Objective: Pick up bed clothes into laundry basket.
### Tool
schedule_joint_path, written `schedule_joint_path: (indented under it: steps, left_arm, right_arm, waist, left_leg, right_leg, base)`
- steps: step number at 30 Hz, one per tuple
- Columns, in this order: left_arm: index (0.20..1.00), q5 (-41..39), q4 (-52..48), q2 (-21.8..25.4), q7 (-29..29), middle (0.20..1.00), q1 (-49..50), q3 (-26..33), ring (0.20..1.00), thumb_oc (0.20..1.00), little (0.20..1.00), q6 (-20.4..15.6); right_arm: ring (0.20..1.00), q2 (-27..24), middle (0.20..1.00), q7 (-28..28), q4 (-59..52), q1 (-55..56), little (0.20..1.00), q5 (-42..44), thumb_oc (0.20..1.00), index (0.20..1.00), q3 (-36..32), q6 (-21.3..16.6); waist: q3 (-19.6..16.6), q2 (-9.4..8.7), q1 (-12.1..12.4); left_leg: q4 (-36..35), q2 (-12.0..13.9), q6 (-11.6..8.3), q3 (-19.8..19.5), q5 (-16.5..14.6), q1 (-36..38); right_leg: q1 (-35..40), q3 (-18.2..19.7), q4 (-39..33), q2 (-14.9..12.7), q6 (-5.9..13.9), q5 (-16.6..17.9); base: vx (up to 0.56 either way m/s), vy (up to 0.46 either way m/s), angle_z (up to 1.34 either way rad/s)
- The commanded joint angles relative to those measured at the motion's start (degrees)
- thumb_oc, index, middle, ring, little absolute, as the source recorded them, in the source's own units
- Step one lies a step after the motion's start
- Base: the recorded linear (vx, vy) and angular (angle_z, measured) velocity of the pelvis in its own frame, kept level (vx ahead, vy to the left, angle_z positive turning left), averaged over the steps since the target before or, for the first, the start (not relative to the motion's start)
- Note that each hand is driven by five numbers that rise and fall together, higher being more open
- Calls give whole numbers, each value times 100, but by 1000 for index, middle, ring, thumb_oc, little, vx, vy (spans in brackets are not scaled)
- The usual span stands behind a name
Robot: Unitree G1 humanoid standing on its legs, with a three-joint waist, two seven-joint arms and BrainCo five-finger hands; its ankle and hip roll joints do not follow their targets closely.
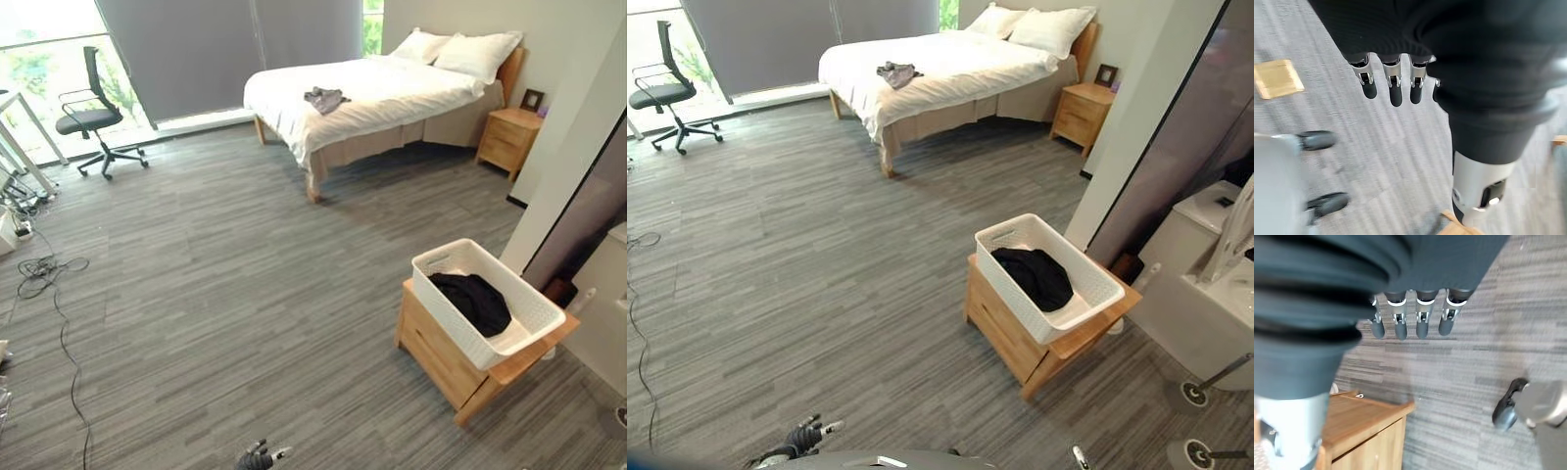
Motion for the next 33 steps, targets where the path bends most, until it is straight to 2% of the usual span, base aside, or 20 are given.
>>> schedule_joint_path:
  steps: [1,8,11,12,13,15,16,17,18,19,22,23,24,25,26,27,29,31,32,33]
  left_arm:
    - [1000,275,168,-6,-63,1000,-141,251,1000,1000,1000,-33]
    - [1000,193,137,120,-35,1000,-140,393,1000,1000,1000,-12]
    - [1000,-211,-52,316,39,1000,-353,562,1000,1000,1000,-86]
    - [1000,-401,-284,429,75,1000,-548,571,1000,1000,1000,-129]
    - [1000,-564,-349,443,129,1000,-712,532,1000,1000,1000,-173]
    - [1000,-578,-305,437,154,1000,-759,526,1000,1000,1000,-197]
    - [1000,-588,-206,451,159,1000,-756,586,1000,1000,1000,-185]
    - [1000,-634,-50,431,230,1000,-774,676,1000,1000,1000,-211]
    - [1000,-634,-50,432,229,1000,-774,676,1000,1000,1000,-211]
    - [1000,-624,188,403,286,1000,-604,862,1000,1000,1000,-216]
    - [1000,-566,267,323,302,1000,-287,994,1000,1000,1000,-215]
    - [1000,-381,311,217,250,1000,-149,882,1000,1000,1000,-162]
    - [1000,-350,299,181,246,1000,-112,826,1000,1000,1000,-159]
    - [1000,-423,140,215,208,1000,-187,707,1000,1000,1000,-131]
    - [1000,-424,139,217,208,1000,-192,710,1000,1000,1000,-128]
    - [1000,-378,70,233,220,1000,-271,597,1000,1000,1000,-151]
    - [1000,-256,31,297,254,1000,-445,462,1000,1000,1000,-185]
    - [1000,-292,14,329,233,1000,-519,477,1000,1000,1000,-179]
    - [1000,-360,-74,318,227,1000,-605,474,1000,1000,1000,-193]
    - [1000,-361,-73,316,226,1000,-605,474,1000,1000,1000,-194]
  right_arm:
    - [1000,-55,1000,40,257,-212,1000,-228,1000,1000,-53,-49]
    - [1000,-50,1000,142,119,-225,1000,-421,1000,1000,183,-17]
    - [1000,-189,1000,207,-174,-331,1000,-769,1000,1000,599,-71]
    - [1000,-385,1000,254,-645,-278,1000,-1360,1000,1000,1034,-166]
    - [1000,-566,1000,199,-904,-319,1000,-1418,1000,1000,1152,-175]
    - [1000,-638,1000,200,-875,-370,1000,-1384,1000,1000,1089,-158]
    - [1000,-766,1000,118,-959,-473,1000,-1293,1000,1000,938,-178]
    - [1000,-823,1000,-37,-908,-659,1000,-1123,1000,1000,827,-255]
    - [1000,-823,1000,-37,-907,-659,1000,-1123,1000,1000,827,-255]
    - [1000,-788,1000,-143,-793,-762,1000,-872,1000,1000,517,-324]
    - [1000,-698,1000,-121,-743,-583,1000,-738,1000,1000,284,-287]
    - [1000,-568,1000,-84,-661,-413,1000,-698,1000,1000,120,-248]
    - [1000,-556,1000,-89,-599,-382,1000,-628,1000,1000,22,-240]
    - [1000,-481,1000,-88,-626,-475,1000,-396,1000,1000,33,-246]
    - [1000,-480,1000,-89,-625,-482,1000,-393,1000,1000,34,-246]
    - [1000,-440,1000,-126,-601,-553,1000,-287,1000,1000,52,-269]
    - [1000,-281,1000,-97,-566,-637,1000,-140,1000,1000,166,-293]
    - [1000,-251,1000,-69,-454,-657,1000,-188,1000,1000,205,-237]
    - [1000,-276,1000,-80,-285,-667,1000,-243,1000,1000,187,-218]
    - [1000,-278,1000,-77,-281,-668,1000,-242,1000,1000,187,-219]
  waist:
    - [70,-98,15]
    - [251,-69,24]
    - [597,-208,91]
    - [887,-320,209]
    - [1081,-380,307]
    - [1060,-343,304]
    - [990,-267,408]
    - [953,-121,535]
    - [957,-126,535]
    - [739,-45,616]
    - [434,-23,613]
    - [248,-142,613]
    - [261,-125,599]
    - [525,44,478]
    - [536,33,488]
    - [688,103,396]
    - [838,159,213]
    - [889,170,137]
    - [848,109,35]
    - [872,120,17]
  left_leg:
    - [66,239,-254,-172,-87,59]
    - [233,341,-279,-182,-92,-11]
    - [1675,352,-429,-291,-215,-737]
    - [2983,342,-542,-611,288,-1471]
    - [3478,106,-504,-909,514,-1975]
    - [3189,162,-482,-795,484,-2175]
    - [2088,425,-468,-490,522,-2282]
    - [833,536,-488,-493,884,-2487]
    - [825,532,-487,-490,887,-2478]
    - [314,544,-574,-436,1079,-2525]
    - [636,482,-453,-251,1131,-2358]
    - [977,99,-276,-222,933,-2245]
    - [986,-13,-178,-198,811,-2085]
    - [878,-14,-54,-132,649,-1705]
    - [884,-14,-59,-119,644,-1703]
    - [853,-28,-4,-133,555,-1539]
    - [654,-33,55,-70,265,-1009]
    - [686,-43,80,-122,173,-773]
    - [581,-198,119,-159,-158,-440]
    - [580,-191,122,-179,-179,-404]
  right_leg:
    - [47,308,584,-399,588,-697]
    - [-214,427,1056,-253,486,-892]
    - [-331,538,1290,-161,292,-931]
    - [-255,432,1444,-96,124,-990]
    - [-187,422,1510,-133,58,-1097]
    - [-127,380,1482,-173,70,-1161]
    - [94,396,1310,-228,134,-1273]
    - [272,478,1231,-266,167,-1473]
    - [277,479,1231,-271,168,-1476]
    - [864,599,1135,-512,298,-1720]
    - [1145,632,1148,-835,445,-1739]
    - [1014,644,1833,-1278,630,-891]
    - [709,763,2485,-1363,514,-114]
    - [-57,922,3708,-1000,282,595]
    - [-85,940,3767,-996,279,568]
    - [-488,937,4131,-774,269,503]
    - [-1239,647,3856,-457,234,-358]
    - [-1343,593,3800,-302,252,-525]
    - [-1647,335,2940,-10,398,-743]
    - [-1597,312,2924,-11,399,-759]
  base:
    - [37,-43,0]
    - [-2,-45,-1]
    - [-116,-190,-10]
    - [-52,-298,18]
    - [82,-219,64]
    - [248,9,57]
    - [600,171,-12]
    - [597,169,-37]
    - [920,307,-9]
    - [820,269,8]
    - [764,287,-49]
    - [669,289,-43]
    - [907,455,-53]
    - [428,259,-73]
    - [351,241,-56]
    - [281,138,-1]
    - [504,180,6]
    - [531,57,-23]
    - [522,38,1]
    - [738,-23,2]
